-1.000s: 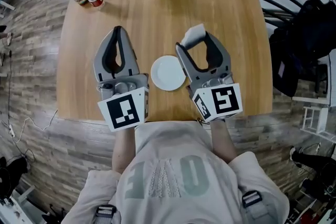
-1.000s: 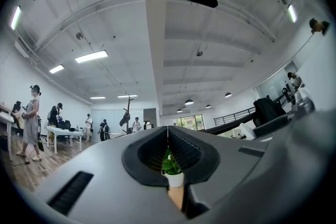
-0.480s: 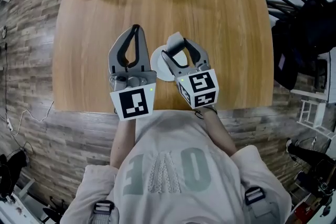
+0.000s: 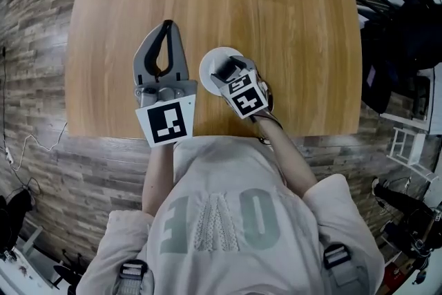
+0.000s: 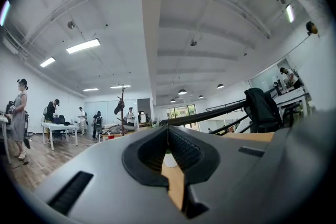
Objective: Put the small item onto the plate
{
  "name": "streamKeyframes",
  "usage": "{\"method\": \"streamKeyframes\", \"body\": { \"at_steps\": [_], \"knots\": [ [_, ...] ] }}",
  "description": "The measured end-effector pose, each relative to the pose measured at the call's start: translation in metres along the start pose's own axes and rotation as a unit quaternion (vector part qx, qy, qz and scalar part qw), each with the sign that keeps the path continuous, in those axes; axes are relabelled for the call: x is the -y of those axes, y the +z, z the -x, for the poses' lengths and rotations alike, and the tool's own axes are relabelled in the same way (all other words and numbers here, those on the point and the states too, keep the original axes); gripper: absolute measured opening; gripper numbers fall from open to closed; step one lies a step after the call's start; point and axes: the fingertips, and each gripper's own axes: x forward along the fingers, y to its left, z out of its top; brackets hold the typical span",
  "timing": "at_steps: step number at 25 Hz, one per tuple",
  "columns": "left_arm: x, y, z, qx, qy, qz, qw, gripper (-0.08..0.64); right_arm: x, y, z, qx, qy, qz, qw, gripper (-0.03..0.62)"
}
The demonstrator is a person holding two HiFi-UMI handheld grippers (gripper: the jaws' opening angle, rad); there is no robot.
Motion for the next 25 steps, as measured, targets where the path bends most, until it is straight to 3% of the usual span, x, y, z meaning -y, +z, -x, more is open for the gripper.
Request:
{"method": "streamKeyframes", "body": {
  "at_steps": [9,25],
  "knots": [
    [-0.005,-0.014,0.003,-0.018,0.008,0.005,0.9998,0.009,-0.001,-0.028,-0.013,-0.085,0.008,0.028,0.996,0.308],
    [-0.011,-0.014,0.003,-0.024,0.012,0.003,0.9996,0.009,-0.001,-0.028,-0.018,-0.066,0.013,0.023,0.998,0.31]
  ]
}}
